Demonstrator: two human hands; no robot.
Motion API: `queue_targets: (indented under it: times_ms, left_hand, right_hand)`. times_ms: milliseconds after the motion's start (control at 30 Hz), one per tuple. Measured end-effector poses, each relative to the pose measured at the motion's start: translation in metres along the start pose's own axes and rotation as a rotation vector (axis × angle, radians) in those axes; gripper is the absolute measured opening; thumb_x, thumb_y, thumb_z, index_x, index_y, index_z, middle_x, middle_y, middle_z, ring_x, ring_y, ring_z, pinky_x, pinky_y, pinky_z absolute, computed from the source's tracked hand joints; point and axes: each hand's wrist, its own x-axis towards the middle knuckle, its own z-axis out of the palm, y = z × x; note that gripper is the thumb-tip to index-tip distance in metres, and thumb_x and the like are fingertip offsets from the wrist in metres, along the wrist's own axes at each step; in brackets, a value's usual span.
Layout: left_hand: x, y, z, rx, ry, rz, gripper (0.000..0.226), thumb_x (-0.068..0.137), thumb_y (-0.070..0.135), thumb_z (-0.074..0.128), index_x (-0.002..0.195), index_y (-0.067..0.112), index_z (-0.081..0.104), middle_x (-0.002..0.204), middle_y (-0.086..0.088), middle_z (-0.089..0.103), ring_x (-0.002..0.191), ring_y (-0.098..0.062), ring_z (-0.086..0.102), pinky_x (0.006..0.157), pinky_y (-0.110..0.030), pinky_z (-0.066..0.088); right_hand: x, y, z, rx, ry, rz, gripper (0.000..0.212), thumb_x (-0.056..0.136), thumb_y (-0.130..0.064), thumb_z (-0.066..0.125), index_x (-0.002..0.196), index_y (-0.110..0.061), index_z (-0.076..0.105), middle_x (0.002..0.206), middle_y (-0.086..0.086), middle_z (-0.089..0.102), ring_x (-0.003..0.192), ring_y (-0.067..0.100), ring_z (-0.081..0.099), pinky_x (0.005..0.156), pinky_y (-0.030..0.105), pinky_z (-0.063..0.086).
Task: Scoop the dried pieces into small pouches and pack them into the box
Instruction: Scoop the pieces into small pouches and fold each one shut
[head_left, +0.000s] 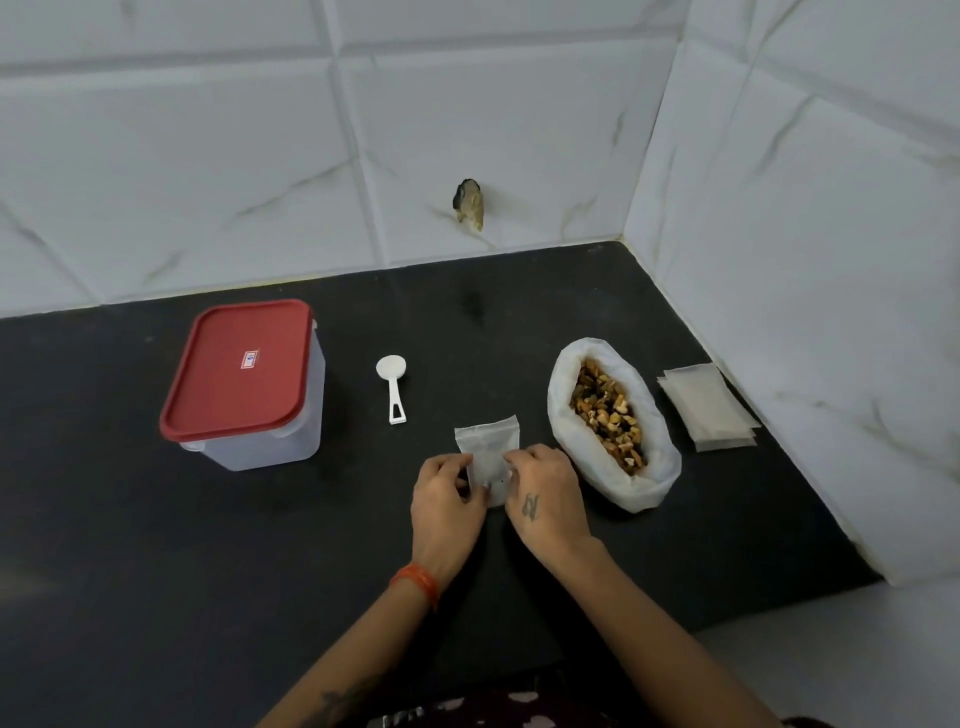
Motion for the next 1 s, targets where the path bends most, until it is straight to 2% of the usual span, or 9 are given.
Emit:
queue_targets:
  times_ms: [167, 300, 367, 467, 533, 700, 800, 867, 1000]
  left_hand:
    - [0.004, -0.001, -0.014, -0.037, 0.038, 0.025, 0.035, 0.083, 0.023, 0.070, 0.117, 0.017, 0.061, 0.116, 0.006, 0.048, 0.088, -0.009, 0.057, 0.074, -0.009, 0.039]
    - [0.021, -0.003, -0.038, -0.068, 0.124, 0.044, 0.036, 0.085, 0.021, 0.067, 0.120, 0.017, 0.058, 0.119, 0.004, 0.046, 0.094, -0.010, 0.056, 0.068, -0.005, 0.040]
    - [0.036, -0.007, -0.051, -0.089, 0.184, 0.039, 0.040, 0.085, 0.019, 0.067, 0.124, 0.015, 0.056, 0.125, -0.001, 0.047, 0.100, -0.013, 0.056, 0.079, -0.013, 0.045]
    - [0.061, -0.016, -0.065, -0.061, 0.245, -0.013, 0.047, 0.086, 0.020, 0.065, 0.130, 0.013, 0.050, 0.134, -0.008, 0.046, 0.118, -0.023, 0.051, 0.099, -0.039, 0.046]
    - [0.076, -0.020, -0.072, -0.044, 0.223, -0.063, 0.051, 0.088, 0.018, 0.063, 0.135, 0.011, 0.045, 0.139, -0.010, 0.044, 0.122, -0.025, 0.048, 0.103, -0.043, 0.042]
    - [0.102, -0.023, -0.077, -0.105, 0.053, -0.219, 0.051, 0.092, 0.013, 0.055, 0.141, 0.012, 0.038, 0.137, -0.010, 0.049, 0.114, -0.021, 0.055, 0.101, -0.036, 0.043]
    - [0.110, -0.026, -0.076, -0.153, 0.022, -0.261, 0.043, 0.092, 0.007, 0.052, 0.135, 0.011, 0.047, 0.132, -0.006, 0.056, 0.118, -0.019, 0.055, 0.102, -0.032, 0.042]
    - [0.113, -0.027, -0.076, -0.187, 0.006, -0.277, 0.036, 0.091, 0.004, 0.050, 0.126, 0.011, 0.056, 0.123, -0.005, 0.063, 0.110, -0.017, 0.060, 0.097, -0.031, 0.046]
    - [0.109, -0.024, -0.071, -0.242, -0.001, -0.287, 0.030, 0.089, 0.003, 0.054, 0.117, 0.013, 0.062, 0.111, -0.004, 0.068, 0.102, -0.015, 0.063, 0.096, -0.038, 0.050]
  right_hand:
    - [0.003, -0.009, -0.007, -0.035, 0.099, -0.003, 0.024, 0.091, -0.018, 0.052, 0.111, -0.013, 0.063, 0.109, 0.005, 0.061, 0.097, 0.018, 0.055, 0.081, 0.025, 0.046]
    - [0.020, -0.029, -0.014, 0.056, 0.157, -0.081, 0.032, 0.090, -0.018, 0.057, 0.122, -0.013, 0.061, 0.119, 0.006, 0.061, 0.107, 0.022, 0.056, 0.090, 0.028, 0.045]
    - [0.034, -0.041, -0.016, 0.088, 0.139, -0.128, 0.038, 0.092, -0.021, 0.057, 0.129, -0.014, 0.056, 0.128, 0.006, 0.056, 0.118, 0.022, 0.050, 0.096, 0.026, 0.039]
    - [0.060, -0.062, -0.008, 0.134, 0.101, -0.183, 0.044, 0.093, -0.023, 0.056, 0.135, -0.014, 0.049, 0.136, 0.006, 0.050, 0.127, 0.021, 0.043, 0.102, 0.024, 0.032]
    - [0.078, -0.076, 0.003, 0.183, 0.059, -0.175, 0.046, 0.092, -0.019, 0.057, 0.136, -0.011, 0.047, 0.135, 0.008, 0.049, 0.126, 0.023, 0.044, 0.103, 0.025, 0.032]
    - [0.112, -0.097, 0.031, 0.232, -0.150, -0.053, 0.048, 0.093, -0.015, 0.054, 0.138, -0.005, 0.043, 0.134, 0.015, 0.048, 0.126, 0.028, 0.044, 0.103, 0.031, 0.032]
    - [0.121, -0.100, 0.037, 0.253, -0.196, 0.015, 0.038, 0.091, -0.011, 0.055, 0.128, -0.002, 0.052, 0.123, 0.017, 0.058, 0.116, 0.032, 0.052, 0.099, 0.036, 0.040]
    - [0.124, -0.099, 0.040, 0.328, -0.198, 0.058, 0.035, 0.087, -0.005, 0.058, 0.121, 0.000, 0.056, 0.113, 0.017, 0.065, 0.109, 0.032, 0.058, 0.094, 0.039, 0.045]
    - [0.122, -0.090, 0.039, 0.400, -0.213, 0.100, 0.049, 0.083, -0.005, 0.064, 0.131, -0.010, 0.054, 0.112, 0.010, 0.068, 0.106, 0.023, 0.062, 0.089, 0.025, 0.047]
